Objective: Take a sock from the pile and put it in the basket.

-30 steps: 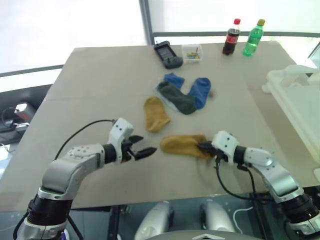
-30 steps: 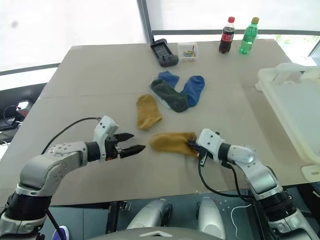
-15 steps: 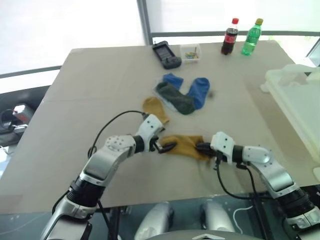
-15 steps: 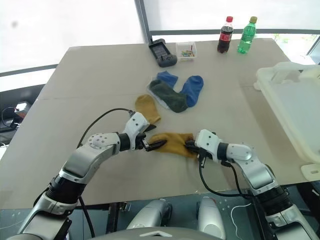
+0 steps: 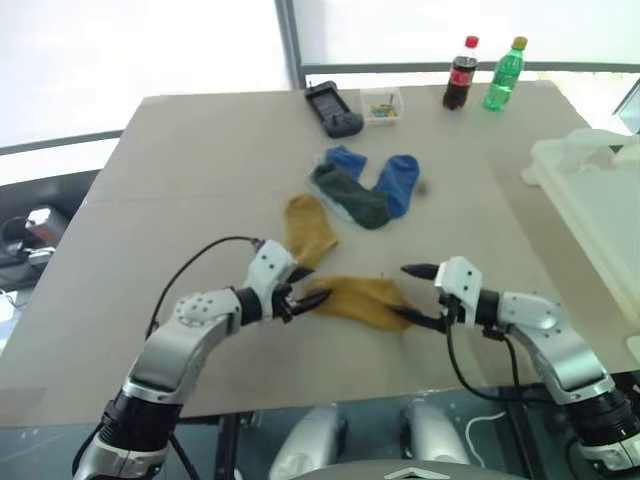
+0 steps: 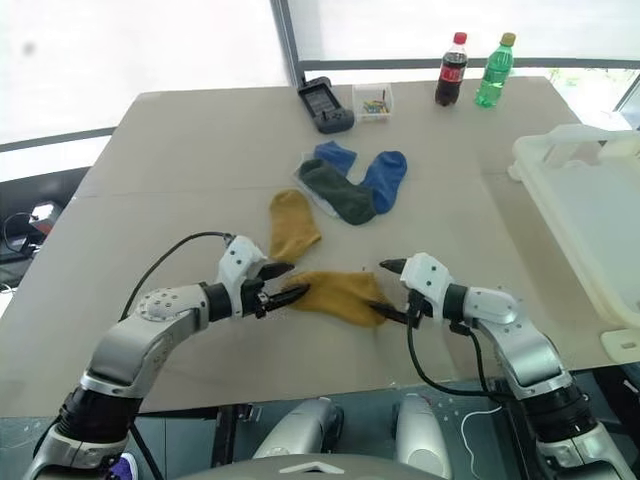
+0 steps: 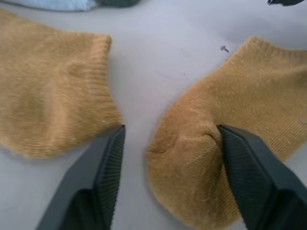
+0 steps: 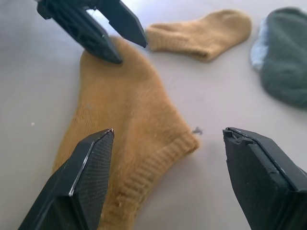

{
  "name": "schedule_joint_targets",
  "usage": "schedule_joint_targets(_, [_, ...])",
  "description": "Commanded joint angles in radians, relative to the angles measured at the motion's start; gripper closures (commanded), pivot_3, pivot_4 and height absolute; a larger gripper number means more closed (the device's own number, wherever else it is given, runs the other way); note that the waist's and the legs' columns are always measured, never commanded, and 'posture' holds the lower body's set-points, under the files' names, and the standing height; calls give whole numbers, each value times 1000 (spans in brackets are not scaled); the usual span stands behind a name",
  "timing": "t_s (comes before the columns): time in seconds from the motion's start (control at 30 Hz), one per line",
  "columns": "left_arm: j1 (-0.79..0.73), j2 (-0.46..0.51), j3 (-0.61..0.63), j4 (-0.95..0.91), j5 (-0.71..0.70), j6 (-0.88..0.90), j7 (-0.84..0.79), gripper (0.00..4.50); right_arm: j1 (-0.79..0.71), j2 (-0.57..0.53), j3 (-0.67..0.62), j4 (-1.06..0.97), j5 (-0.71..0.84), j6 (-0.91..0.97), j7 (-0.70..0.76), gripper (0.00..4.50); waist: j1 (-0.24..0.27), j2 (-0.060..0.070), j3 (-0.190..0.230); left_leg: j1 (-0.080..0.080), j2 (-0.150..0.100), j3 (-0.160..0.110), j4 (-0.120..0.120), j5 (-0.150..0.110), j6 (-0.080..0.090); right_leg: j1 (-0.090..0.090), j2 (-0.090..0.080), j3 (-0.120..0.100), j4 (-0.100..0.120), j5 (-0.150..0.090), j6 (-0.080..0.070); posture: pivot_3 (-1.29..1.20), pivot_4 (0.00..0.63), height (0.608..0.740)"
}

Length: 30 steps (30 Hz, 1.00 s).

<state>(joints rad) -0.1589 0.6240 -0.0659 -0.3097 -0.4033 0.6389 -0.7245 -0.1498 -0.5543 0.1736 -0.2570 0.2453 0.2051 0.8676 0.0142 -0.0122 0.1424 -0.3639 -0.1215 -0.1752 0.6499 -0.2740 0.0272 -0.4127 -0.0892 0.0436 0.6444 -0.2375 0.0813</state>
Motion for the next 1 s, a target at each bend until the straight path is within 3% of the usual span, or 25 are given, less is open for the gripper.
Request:
schedule_joint_targets(0.03, [-24,16,27,-40,-26,9,-26,735,6,-20,-59,-96,62,58,-5,1889,0,0,0,0,0,0,0,0,0,0,0,0,0,0,0,0,150,740])
schedule_joint_targets(0.17, [-17,3,15,-44,-20,17,-14,1877,8,-16,-32,-116,59,78,-4,3343,-3,0,0,0,0,0,0,0,0,0,0,0,-1,0,0,0,150,740])
schedule_joint_targets(0.23, [-6,-1,36,-73,-48,39,-12,2853,4,-7,-13,-119,54,81,-2,4341,-3,0,0,0,0,0,-1,0,0,0,0,0,-1,0,0,0,150,740])
schedule_joint_targets(0.3, [-2,-3,62,-95,-85,65,-15,3796,0,0,8,-113,43,77,0,4500,-2,0,1,0,0,0,-1,0,0,0,0,0,-1,0,0,0,150,740])
schedule_joint_targets(0.5, [31,32,29,-84,-53,49,-35,3796,-2,21,86,-55,-20,32,11,4500,-2,0,1,0,0,0,-1,0,0,0,0,0,-1,0,0,0,150,740])
schedule_joint_targets(0.67, [98,67,28,-71,-20,48,-32,3796,21,12,71,-61,-2,74,8,4500,-1,0,1,0,0,1,-1,0,0,-1,0,0,-1,0,0,0,150,740])
schedule_joint_targets(0.83, [107,81,-65,-77,28,41,-45,3796,39,-48,150,37,-119,-14,53,4500,0,1,0,2,0,1,-1,-1,0,1,0,0,-1,0,0,0,150,740])
schedule_joint_targets(1.0, [149,103,-29,-147,-13,90,-54,3796,69,-99,114,74,-117,-70,75,4500,0,1,-1,2,0,1,-1,-1,1,1,0,0,-2,0,0,0,150,740])
